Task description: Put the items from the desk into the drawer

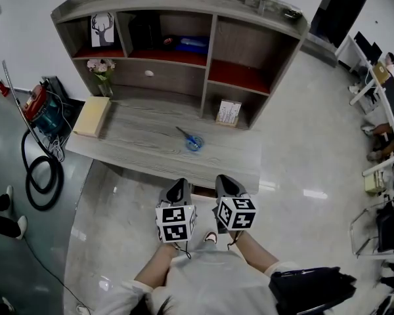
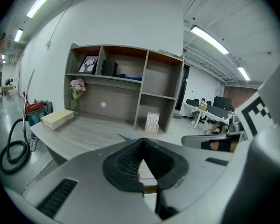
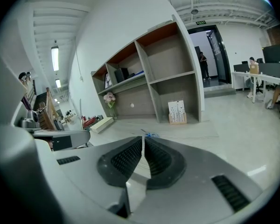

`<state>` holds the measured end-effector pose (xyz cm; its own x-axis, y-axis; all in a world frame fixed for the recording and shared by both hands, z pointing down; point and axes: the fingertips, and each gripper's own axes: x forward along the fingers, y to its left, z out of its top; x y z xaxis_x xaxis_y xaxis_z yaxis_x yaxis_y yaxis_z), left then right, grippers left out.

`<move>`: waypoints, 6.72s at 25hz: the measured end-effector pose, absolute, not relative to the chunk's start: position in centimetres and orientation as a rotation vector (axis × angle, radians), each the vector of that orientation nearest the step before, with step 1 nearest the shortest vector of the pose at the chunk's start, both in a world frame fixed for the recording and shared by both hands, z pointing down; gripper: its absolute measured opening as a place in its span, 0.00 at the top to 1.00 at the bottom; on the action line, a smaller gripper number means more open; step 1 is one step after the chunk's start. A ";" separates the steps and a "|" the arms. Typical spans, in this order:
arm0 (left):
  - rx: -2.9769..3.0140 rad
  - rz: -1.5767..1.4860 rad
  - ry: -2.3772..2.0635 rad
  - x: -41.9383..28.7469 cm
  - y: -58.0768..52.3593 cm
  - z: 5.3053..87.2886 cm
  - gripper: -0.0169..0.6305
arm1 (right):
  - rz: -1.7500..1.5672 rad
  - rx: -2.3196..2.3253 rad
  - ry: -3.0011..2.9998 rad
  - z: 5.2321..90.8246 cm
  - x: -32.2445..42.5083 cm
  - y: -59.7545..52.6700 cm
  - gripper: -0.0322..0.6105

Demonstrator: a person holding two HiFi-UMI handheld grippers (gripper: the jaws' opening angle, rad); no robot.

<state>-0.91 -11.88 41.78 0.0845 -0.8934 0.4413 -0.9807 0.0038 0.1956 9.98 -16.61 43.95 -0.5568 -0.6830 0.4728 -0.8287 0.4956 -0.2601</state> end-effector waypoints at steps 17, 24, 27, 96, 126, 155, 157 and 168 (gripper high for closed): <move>1.885 0.239 -1.878 -3.3 -10.9 41.7 0.98 | 0.621 1.228 -2.462 43.3 8.2 -16.6 0.89; 1.858 0.231 -1.893 -4.0 -10.8 42.0 0.98 | 0.588 1.188 -2.462 43.4 7.6 -17.2 0.87; 1.842 0.227 -1.896 -4.3 -10.9 42.2 0.98 | 0.577 1.165 -2.462 43.5 7.2 -17.8 0.86; 1.699 0.238 -1.671 -8.8 -24.0 59.9 0.98 | 0.419 0.810 -2.188 62.4 -2.4 -33.6 0.84; 1.720 0.245 -1.667 -8.8 -22.4 59.0 0.98 | 0.470 0.913 -2.224 60.2 -1.9 -32.4 0.85; 2.058 0.333 -1.475 4.8 -18.7 50.2 0.98 | 0.469 1.282 -2.204 49.8 13.8 -25.3 0.85; 2.086 0.345 -1.451 6.1 -18.4 49.8 0.98 | 0.477 1.313 -2.192 49.4 15.4 -24.5 0.85; 2.182 0.447 -1.294 12.3 -15.1 51.0 0.98 | 0.579 1.468 -2.091 50.7 22.4 -19.0 0.85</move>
